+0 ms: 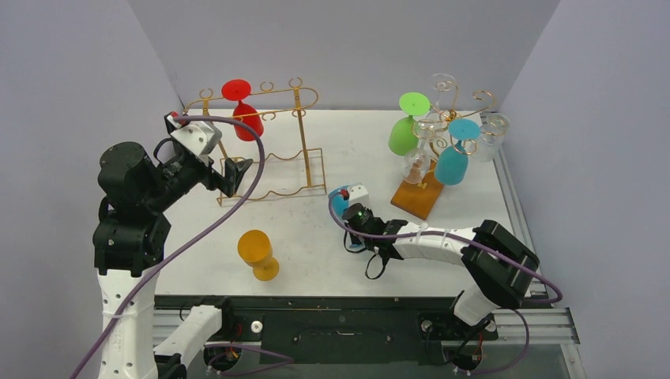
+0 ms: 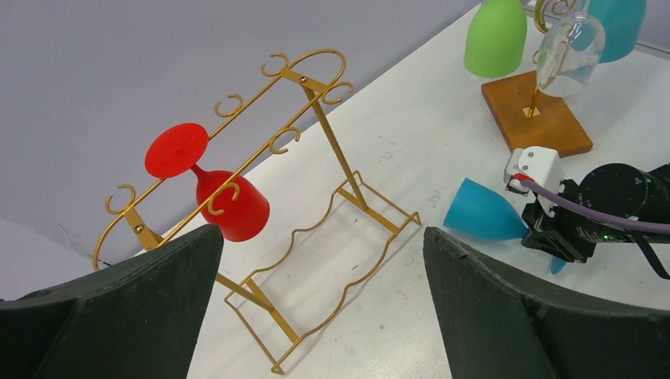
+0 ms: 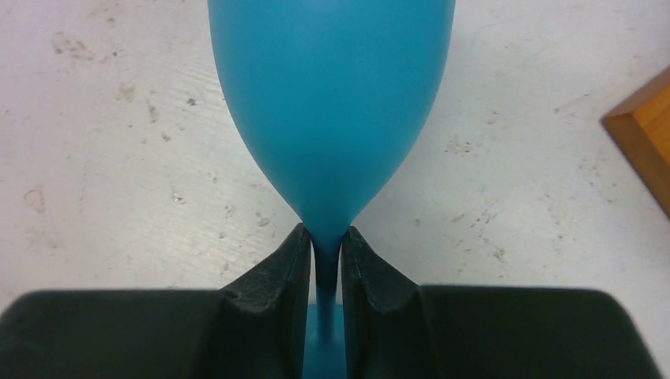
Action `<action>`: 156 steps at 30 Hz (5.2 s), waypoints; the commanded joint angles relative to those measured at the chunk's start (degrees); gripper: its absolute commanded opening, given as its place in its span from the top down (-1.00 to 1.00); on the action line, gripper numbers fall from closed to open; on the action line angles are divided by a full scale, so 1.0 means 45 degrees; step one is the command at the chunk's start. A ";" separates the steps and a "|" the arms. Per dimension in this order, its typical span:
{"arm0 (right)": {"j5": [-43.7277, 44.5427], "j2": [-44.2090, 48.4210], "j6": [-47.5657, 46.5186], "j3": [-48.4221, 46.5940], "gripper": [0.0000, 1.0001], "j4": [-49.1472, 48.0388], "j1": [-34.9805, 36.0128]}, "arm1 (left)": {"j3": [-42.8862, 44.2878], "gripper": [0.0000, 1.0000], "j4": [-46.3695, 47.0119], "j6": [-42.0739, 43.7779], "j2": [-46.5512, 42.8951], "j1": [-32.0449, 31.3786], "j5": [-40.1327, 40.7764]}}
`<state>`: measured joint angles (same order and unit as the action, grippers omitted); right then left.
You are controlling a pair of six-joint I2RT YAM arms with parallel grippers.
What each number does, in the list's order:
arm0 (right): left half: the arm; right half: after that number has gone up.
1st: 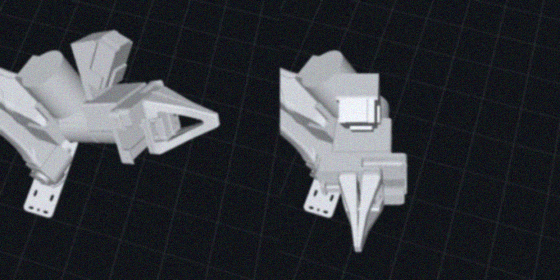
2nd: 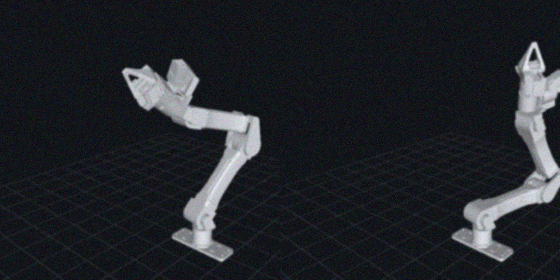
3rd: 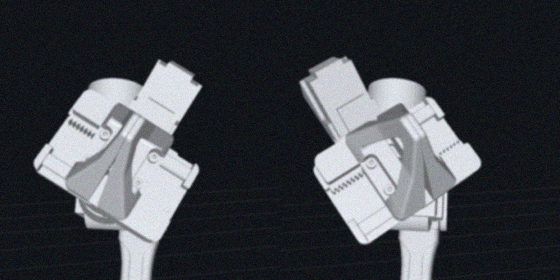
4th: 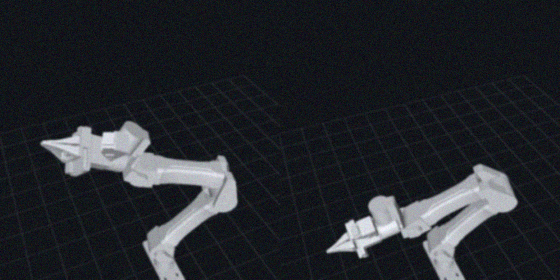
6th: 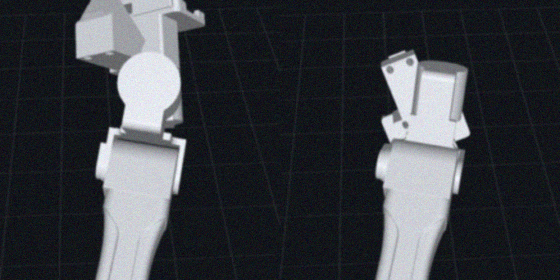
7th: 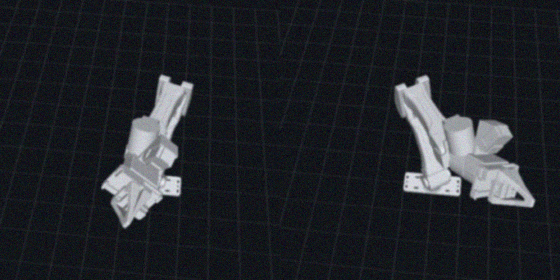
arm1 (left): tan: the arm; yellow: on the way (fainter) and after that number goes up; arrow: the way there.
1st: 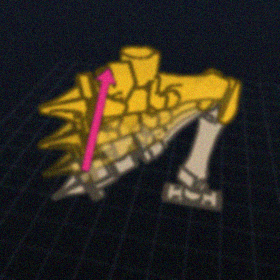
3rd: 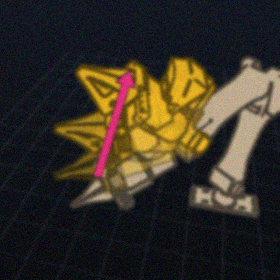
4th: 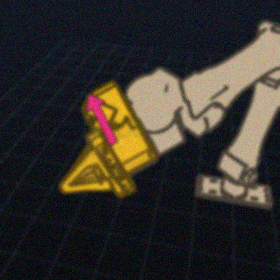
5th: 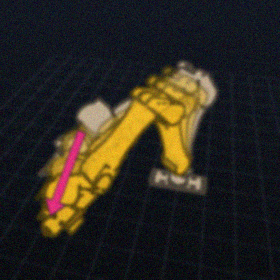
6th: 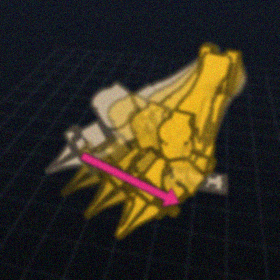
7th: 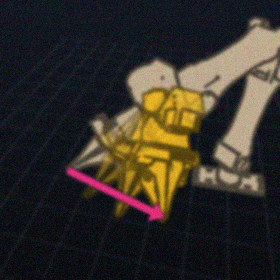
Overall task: Place the wine glass upside down on the wine glass rack
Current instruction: Pick up the wine glass at the center of the board, then turn the wine glass upside down at the wine rack.
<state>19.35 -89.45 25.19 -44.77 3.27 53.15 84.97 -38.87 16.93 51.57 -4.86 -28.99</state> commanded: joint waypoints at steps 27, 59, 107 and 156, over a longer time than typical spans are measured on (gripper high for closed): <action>-0.9240 0.5326 0.3807 -0.3538 0.92 -0.2530 -0.1635 | -0.1707 -0.92 -0.0348 0.4551 -0.2503 0.0064 -0.4427; -1.3530 0.4855 -1.1507 -0.8763 0.90 1.0329 -0.0384 | 0.4056 -0.74 -0.7958 0.7527 0.1169 -0.0256 -0.9447; -1.3367 0.2978 -1.3261 -1.2203 0.81 1.1858 0.1877 | 0.1336 -0.58 -0.5678 0.6364 -0.0530 -0.2633 -0.7322; -0.6530 0.2497 -0.6465 -1.2648 0.31 0.5560 0.0267 | -0.4503 1.00 0.3586 1.1007 -0.4279 -0.2630 -0.2512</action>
<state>-8.75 -77.69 -4.27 -98.52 30.94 55.05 64.31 -24.18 65.43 32.42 -16.73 -40.51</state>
